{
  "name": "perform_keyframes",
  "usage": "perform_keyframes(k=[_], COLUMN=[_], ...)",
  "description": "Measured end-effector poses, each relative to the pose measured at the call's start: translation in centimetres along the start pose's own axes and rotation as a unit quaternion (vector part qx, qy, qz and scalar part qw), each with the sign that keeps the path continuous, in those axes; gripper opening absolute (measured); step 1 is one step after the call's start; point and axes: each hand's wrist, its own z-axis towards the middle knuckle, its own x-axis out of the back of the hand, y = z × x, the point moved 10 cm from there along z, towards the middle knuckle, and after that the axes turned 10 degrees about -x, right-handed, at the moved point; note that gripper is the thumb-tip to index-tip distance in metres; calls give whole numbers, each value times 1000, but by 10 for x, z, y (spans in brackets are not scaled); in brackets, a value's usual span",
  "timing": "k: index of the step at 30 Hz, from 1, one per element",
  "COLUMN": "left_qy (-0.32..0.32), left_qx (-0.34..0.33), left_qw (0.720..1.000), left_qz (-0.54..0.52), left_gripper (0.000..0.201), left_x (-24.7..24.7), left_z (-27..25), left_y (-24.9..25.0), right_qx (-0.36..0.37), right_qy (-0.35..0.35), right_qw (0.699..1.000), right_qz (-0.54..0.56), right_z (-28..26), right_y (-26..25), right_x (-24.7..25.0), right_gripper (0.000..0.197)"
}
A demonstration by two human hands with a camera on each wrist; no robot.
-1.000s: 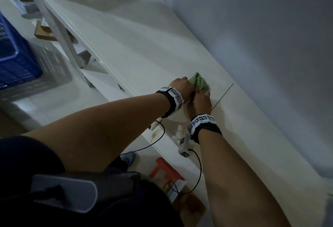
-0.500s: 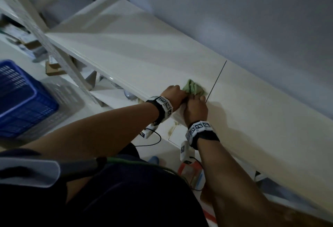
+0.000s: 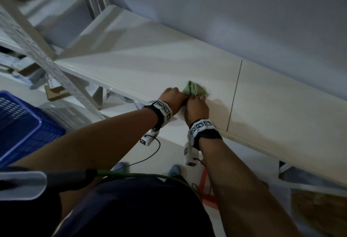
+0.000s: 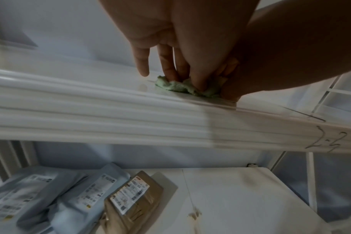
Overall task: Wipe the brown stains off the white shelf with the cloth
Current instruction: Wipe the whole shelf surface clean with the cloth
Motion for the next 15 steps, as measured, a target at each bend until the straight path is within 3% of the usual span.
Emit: perform_keyframes(k=[9, 15], left_qy=[8, 41], left_qx=[12, 49], left_qw=[1000, 998], left_qz=[6, -16], left_gripper=[36, 32], left_x=[10, 19], left_z=[-67, -102], left_y=[-112, -169], right_qx=[19, 23], right_qy=[-1, 2], right_qw=[999, 999], right_qz=[-32, -35], right_z=[-12, -10], right_y=[-136, -195], right_x=[8, 8], right_gripper=[29, 28])
